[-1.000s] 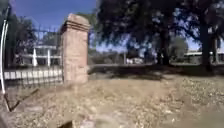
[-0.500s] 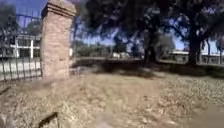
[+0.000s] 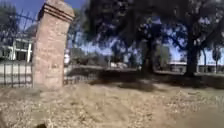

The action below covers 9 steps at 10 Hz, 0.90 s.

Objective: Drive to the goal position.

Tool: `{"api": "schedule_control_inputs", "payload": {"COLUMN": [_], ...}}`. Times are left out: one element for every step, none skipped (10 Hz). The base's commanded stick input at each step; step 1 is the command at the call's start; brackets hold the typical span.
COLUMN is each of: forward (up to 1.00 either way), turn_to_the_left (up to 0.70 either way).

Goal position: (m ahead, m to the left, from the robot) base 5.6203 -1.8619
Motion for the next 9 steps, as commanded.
{"api": "schedule_control_inputs", "payload": {"forward": [0.70, 0.70, 0.70, 0.70, 0.70, 0.70, 0.70, 0.70, 0.70], "turn_to_the_left": [0.00, 0.00, 0.00, 0.00, -0.29, -0.35, -0.35, -0.35, -0.35]}}
